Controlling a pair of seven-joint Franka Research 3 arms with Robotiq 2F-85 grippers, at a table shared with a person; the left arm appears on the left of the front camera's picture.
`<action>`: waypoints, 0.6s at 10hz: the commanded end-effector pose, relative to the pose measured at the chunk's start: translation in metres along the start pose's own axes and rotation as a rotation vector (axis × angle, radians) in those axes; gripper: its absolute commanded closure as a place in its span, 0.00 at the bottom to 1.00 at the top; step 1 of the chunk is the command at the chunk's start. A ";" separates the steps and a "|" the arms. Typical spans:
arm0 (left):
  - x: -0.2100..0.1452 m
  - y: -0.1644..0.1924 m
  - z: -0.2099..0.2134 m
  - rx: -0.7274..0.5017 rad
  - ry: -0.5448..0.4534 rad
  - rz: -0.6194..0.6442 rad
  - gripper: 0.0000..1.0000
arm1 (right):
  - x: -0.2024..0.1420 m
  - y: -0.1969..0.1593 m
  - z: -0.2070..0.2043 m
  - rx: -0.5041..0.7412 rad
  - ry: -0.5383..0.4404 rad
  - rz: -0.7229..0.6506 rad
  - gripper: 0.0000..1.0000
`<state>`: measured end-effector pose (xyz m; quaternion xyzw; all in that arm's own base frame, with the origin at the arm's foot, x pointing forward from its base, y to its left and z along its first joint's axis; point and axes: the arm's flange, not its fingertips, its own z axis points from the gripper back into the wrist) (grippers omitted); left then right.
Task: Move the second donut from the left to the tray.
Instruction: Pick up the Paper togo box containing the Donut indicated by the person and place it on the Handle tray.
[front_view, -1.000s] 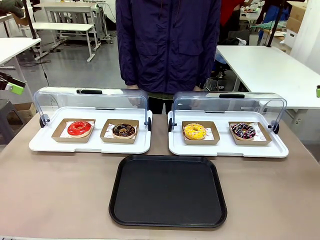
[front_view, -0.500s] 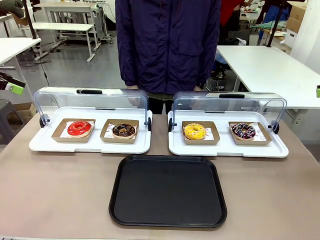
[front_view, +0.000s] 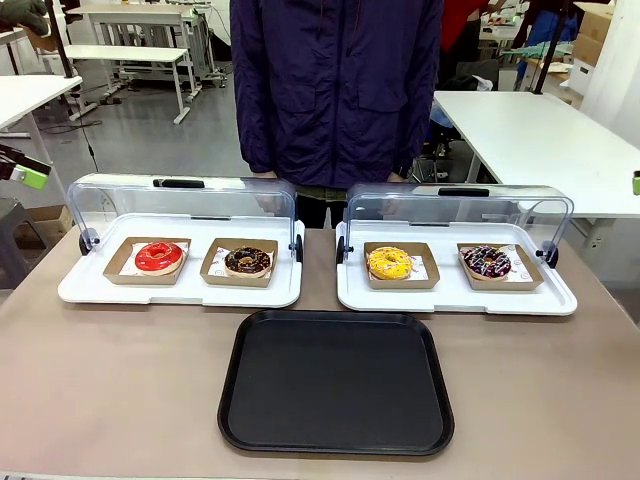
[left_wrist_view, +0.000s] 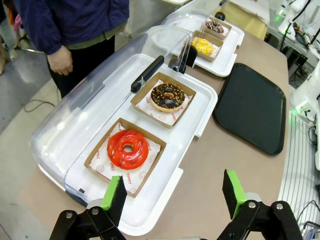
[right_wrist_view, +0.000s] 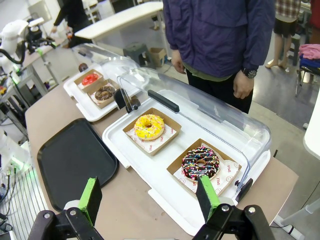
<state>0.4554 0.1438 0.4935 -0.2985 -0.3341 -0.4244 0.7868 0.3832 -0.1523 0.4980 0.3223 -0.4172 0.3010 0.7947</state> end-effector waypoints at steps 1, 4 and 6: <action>0.001 -0.001 0.000 -0.008 -0.007 -0.005 0.00 | 0.003 -0.003 -0.001 0.005 -0.025 0.024 0.00; 0.001 -0.001 0.000 -0.008 -0.007 -0.005 0.00 | 0.003 -0.003 -0.001 0.005 -0.025 0.024 0.00; 0.001 -0.001 0.000 -0.008 -0.007 -0.005 0.00 | 0.003 -0.003 -0.001 0.005 -0.025 0.024 0.00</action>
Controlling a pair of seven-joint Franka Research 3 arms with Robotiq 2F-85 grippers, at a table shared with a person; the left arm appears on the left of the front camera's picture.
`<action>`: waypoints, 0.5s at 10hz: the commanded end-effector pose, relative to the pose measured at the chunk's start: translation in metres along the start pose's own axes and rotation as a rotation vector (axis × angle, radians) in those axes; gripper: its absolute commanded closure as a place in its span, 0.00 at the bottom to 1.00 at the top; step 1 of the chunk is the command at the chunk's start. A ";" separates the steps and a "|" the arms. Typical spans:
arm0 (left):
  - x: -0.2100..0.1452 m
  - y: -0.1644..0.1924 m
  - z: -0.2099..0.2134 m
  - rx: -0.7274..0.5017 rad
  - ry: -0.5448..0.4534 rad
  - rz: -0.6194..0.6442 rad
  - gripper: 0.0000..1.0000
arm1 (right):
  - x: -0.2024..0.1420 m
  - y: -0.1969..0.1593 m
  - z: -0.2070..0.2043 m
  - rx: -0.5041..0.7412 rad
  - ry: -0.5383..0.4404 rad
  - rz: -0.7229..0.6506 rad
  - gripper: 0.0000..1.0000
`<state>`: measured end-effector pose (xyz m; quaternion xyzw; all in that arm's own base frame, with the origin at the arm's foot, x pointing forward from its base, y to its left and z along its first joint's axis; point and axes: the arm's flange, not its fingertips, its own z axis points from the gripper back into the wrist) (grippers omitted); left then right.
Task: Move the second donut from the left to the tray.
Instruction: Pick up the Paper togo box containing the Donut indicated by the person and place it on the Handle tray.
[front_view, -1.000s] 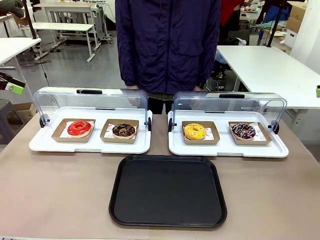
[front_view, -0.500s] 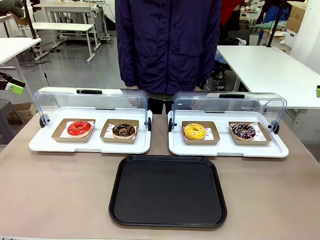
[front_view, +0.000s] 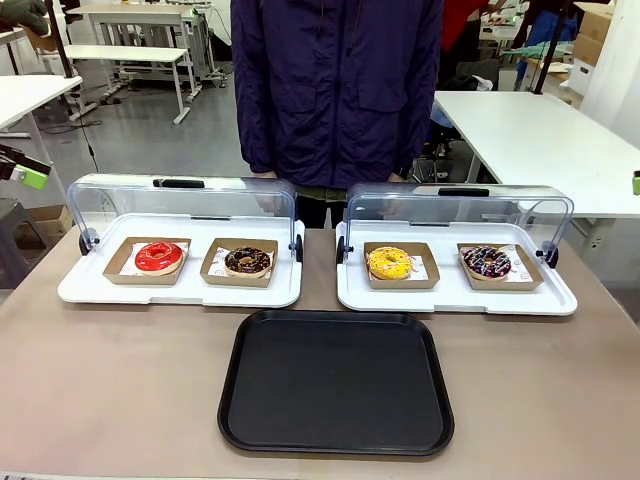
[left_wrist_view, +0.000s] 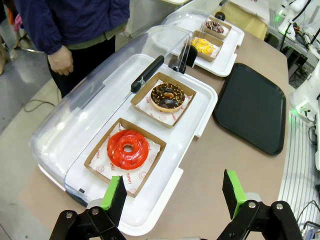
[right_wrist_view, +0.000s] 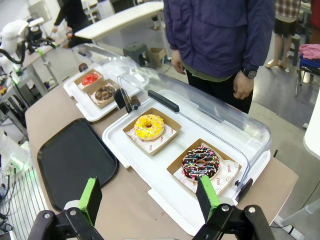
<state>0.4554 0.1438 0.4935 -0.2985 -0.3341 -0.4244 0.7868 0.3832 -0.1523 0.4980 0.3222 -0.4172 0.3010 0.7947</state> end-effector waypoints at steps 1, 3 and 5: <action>0.001 -0.001 0.000 -0.008 -0.007 -0.005 0.00 | 0.003 -0.003 -0.001 0.005 -0.025 0.024 0.00; 0.001 -0.001 0.000 -0.008 -0.007 -0.005 0.00 | 0.003 -0.003 -0.001 0.005 -0.025 0.024 0.00; 0.001 -0.001 0.000 -0.008 -0.007 -0.005 0.00 | 0.003 -0.003 -0.001 0.005 -0.025 0.024 0.00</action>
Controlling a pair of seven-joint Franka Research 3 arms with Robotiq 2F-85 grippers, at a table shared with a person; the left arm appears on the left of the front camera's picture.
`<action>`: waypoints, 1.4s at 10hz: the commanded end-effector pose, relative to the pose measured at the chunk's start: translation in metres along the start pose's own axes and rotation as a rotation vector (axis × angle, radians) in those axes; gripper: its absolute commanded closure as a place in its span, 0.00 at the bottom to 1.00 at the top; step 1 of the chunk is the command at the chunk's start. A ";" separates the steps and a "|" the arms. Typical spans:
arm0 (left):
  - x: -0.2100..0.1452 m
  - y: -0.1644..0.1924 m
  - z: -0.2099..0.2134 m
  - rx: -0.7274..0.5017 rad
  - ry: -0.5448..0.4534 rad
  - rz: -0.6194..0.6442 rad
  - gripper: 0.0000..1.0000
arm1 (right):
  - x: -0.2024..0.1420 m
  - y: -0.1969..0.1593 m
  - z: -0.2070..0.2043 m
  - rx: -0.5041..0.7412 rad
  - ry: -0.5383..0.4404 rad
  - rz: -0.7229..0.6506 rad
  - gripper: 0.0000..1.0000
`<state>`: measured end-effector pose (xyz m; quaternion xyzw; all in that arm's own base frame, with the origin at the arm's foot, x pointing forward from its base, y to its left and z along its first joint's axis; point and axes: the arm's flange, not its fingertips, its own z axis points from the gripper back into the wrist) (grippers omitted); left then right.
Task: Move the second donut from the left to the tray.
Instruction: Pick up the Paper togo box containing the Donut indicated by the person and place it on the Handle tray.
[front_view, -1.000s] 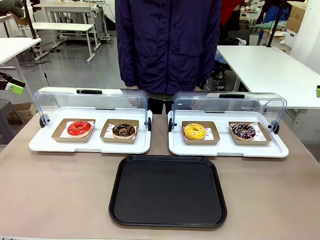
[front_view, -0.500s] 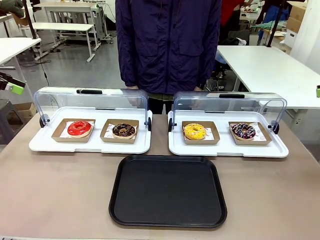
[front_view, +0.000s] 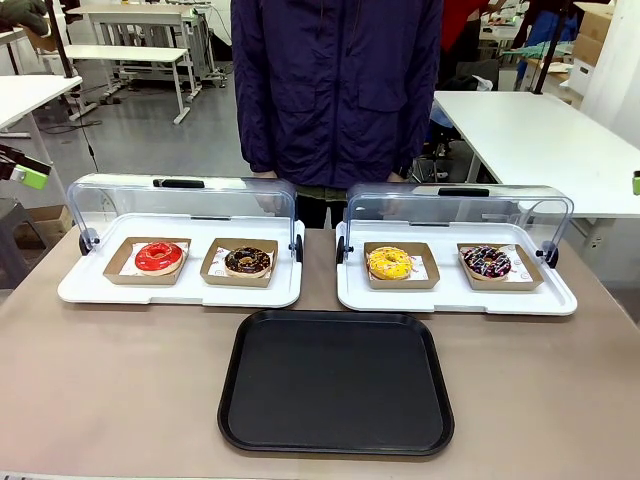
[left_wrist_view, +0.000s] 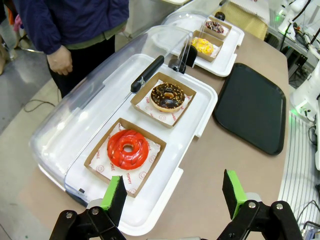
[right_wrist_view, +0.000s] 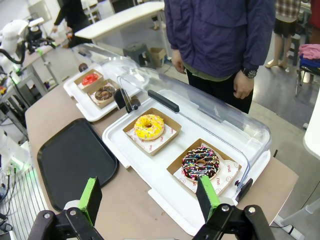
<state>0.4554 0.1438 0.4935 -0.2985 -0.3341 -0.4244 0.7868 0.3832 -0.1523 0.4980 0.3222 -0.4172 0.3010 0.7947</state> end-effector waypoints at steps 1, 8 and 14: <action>0.001 -0.001 0.000 -0.008 -0.007 -0.005 0.00 | 0.003 -0.003 -0.001 0.005 -0.025 0.024 0.00; 0.001 -0.001 0.000 -0.008 -0.007 -0.005 0.00 | 0.003 -0.003 -0.001 0.005 -0.025 0.024 0.00; 0.001 -0.001 0.000 -0.008 -0.007 -0.005 0.00 | 0.003 -0.003 -0.001 0.005 -0.025 0.024 0.00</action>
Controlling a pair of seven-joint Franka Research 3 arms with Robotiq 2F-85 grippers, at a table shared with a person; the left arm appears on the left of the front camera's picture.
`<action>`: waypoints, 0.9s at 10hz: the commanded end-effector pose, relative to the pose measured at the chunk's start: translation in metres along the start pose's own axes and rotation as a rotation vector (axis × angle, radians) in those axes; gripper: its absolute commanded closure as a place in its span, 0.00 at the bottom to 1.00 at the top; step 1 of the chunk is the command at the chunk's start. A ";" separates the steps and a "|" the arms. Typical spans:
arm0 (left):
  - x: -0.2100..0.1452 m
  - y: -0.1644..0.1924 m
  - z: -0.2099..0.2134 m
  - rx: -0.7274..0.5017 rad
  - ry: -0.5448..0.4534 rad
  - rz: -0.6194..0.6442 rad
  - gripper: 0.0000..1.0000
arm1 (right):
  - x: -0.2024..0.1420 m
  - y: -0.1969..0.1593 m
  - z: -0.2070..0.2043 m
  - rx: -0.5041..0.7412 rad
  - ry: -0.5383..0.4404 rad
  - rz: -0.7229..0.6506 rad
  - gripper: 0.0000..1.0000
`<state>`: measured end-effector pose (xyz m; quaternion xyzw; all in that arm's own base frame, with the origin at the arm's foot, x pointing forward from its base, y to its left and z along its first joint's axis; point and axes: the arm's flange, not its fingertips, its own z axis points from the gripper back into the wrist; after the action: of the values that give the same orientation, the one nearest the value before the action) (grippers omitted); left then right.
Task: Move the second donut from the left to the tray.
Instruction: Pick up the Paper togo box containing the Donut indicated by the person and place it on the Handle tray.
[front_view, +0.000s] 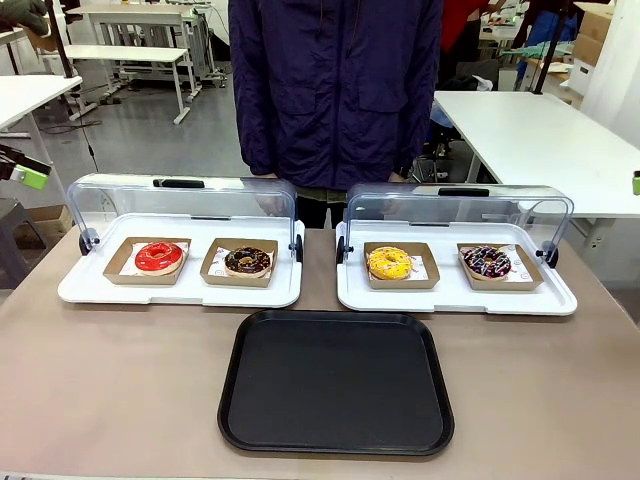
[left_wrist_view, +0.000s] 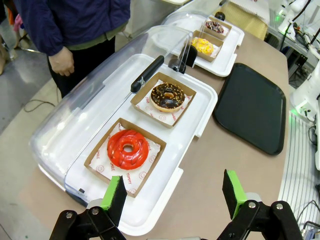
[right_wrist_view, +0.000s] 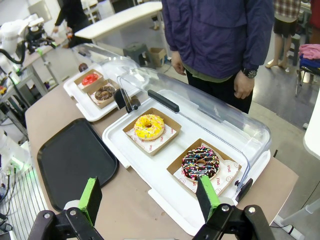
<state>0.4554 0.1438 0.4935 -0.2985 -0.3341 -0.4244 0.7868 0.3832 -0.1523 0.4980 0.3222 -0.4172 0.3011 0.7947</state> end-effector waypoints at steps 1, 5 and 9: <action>0.001 -0.001 0.000 -0.008 -0.007 -0.005 0.00 | 0.003 -0.003 -0.001 0.005 -0.025 0.024 0.00; 0.001 -0.001 0.000 -0.008 -0.007 -0.005 0.00 | 0.003 -0.003 -0.001 0.005 -0.025 0.024 0.00; 0.001 -0.001 0.000 -0.008 -0.007 -0.005 0.00 | 0.003 -0.003 -0.001 0.005 -0.025 0.024 0.00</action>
<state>0.4554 0.1438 0.4935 -0.2985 -0.3341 -0.4244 0.7868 0.3832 -0.1523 0.4980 0.3222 -0.4172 0.3011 0.7947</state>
